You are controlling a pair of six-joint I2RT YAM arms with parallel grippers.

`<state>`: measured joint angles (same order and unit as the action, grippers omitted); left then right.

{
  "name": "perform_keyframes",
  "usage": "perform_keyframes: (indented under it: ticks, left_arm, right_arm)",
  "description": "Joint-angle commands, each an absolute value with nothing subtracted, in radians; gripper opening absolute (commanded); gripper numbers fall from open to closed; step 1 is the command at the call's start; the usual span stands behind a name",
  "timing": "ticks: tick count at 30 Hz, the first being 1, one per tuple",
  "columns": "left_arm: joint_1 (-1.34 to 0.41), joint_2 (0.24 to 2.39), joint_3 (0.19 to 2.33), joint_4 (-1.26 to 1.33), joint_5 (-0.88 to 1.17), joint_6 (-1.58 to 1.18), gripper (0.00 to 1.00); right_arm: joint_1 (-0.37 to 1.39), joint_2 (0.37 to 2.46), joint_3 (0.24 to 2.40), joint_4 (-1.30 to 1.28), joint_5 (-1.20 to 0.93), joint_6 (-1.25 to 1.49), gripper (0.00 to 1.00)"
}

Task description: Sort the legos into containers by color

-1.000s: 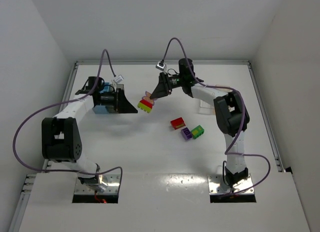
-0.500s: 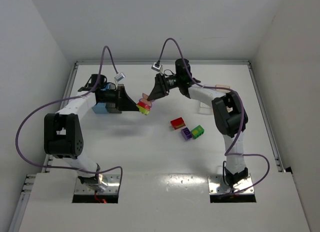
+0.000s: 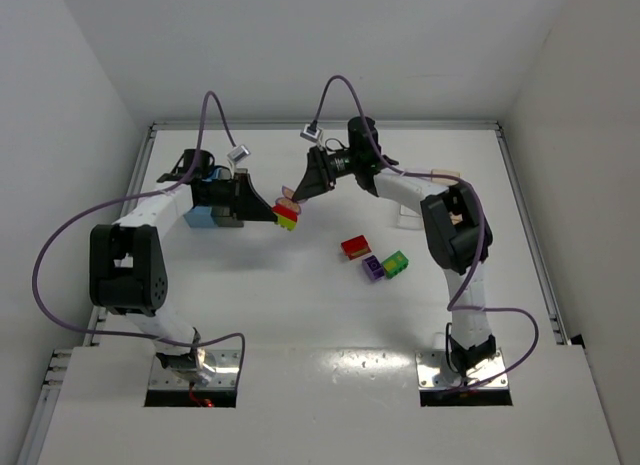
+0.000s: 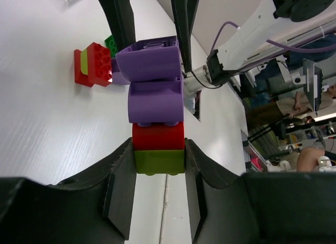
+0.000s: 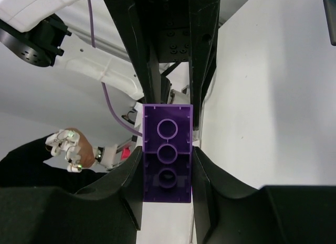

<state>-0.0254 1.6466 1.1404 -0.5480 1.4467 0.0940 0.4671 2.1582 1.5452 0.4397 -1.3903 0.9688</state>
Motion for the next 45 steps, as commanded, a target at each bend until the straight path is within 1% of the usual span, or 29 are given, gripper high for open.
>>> perform_keyframes:
  ticks: [1,5,10,14,15,16,17,18,19,21,22,24,25,27,28,30,33,41,44,45]
  left_arm:
    - [-0.032,1.611,1.126,-0.506,1.454,0.146,0.12]
    - [-0.041,1.569,1.083,-0.506,1.425,0.155,0.07]
    - [-0.041,1.539,1.031,-0.506,1.393,0.164,0.06]
    - [-0.041,1.496,1.022,-0.506,1.342,0.175,0.06]
    - [-0.041,1.482,1.013,-0.506,1.327,0.175,0.06]
    - [-0.041,1.451,1.012,-0.506,1.31,0.175,0.06]
    - [-0.041,1.433,1.002,-0.506,1.272,0.175,0.06]
    - [-0.041,1.416,1.002,-0.506,1.255,0.175,0.06]
    - [-0.041,1.399,0.979,-0.493,1.238,0.149,0.06]
    - [-0.041,1.35,0.957,-0.437,1.191,0.111,0.06]
    - [-0.041,1.335,0.948,-0.42,1.171,0.094,0.06]
    - [-0.041,1.303,0.937,-0.391,1.117,0.057,0.06]
    - [-0.041,1.302,0.937,-0.377,1.095,0.048,0.06]
    - [-0.052,1.276,0.937,-0.356,1.016,0.017,0.06]
    - [-0.052,1.276,0.937,-0.356,0.997,0.017,0.06]
    - [-0.052,1.267,0.937,-0.336,0.97,0.008,0.11]
    - [-0.061,1.267,0.937,-0.318,0.95,-0.006,0.13]
    - [-0.071,1.296,0.979,-0.308,0.925,-0.017,0.17]
    - [-0.08,1.305,0.988,-0.308,0.916,-0.017,0.17]
    - [-0.08,1.305,0.988,-0.308,0.916,-0.017,0.17]
  right_arm:
    - [0.465,2.167,1.618,0.485,-1.397,0.973,0.0]
    - [0.43,2.187,1.638,0.476,-1.388,0.973,0.0]
    - [0.394,2.187,1.647,0.476,-1.379,0.973,0.0]
    - [0.318,2.177,1.622,0.425,-1.37,0.933,0.0]
    - [0.292,2.166,1.621,0.352,-1.358,0.913,0.0]
    - [0.228,2.157,1.606,0.283,-1.342,0.822,0.0]
    - [0.191,2.137,1.606,0.171,-1.277,0.731,0.0]
    - [0.154,2.137,1.684,-0.003,-1.209,0.59,0.0]
    - [0.102,2.125,1.734,-0.384,-1.019,0.273,0.0]
    - [0.068,2.097,1.795,-0.578,-0.863,0.111,0.0]
    - [0.026,2.073,1.764,-0.593,-0.766,0.1,0.0]
    - [-0.014,2.013,1.668,-0.56,-0.656,0.115,0.0]
    - [-0.043,1.95,1.642,-0.56,-0.535,0.115,0.0]
    - [-0.052,1.863,1.566,-0.549,-0.366,0.094,0.0]
    - [-0.067,1.833,1.54,-0.549,-0.324,0.077,0.0]
    - [-0.078,1.781,1.459,-0.52,-0.231,0.066,0.0]
    - [-0.087,1.723,1.39,-0.511,-0.169,0.057,0.0]
    - [-0.097,1.723,1.279,-0.44,-0.046,0.066,0.0]
    - [-0.097,1.723,1.252,-0.419,-0.023,0.066,0.04]
    - [-0.097,1.723,1.238,-0.419,-0.008,0.075,0.07]
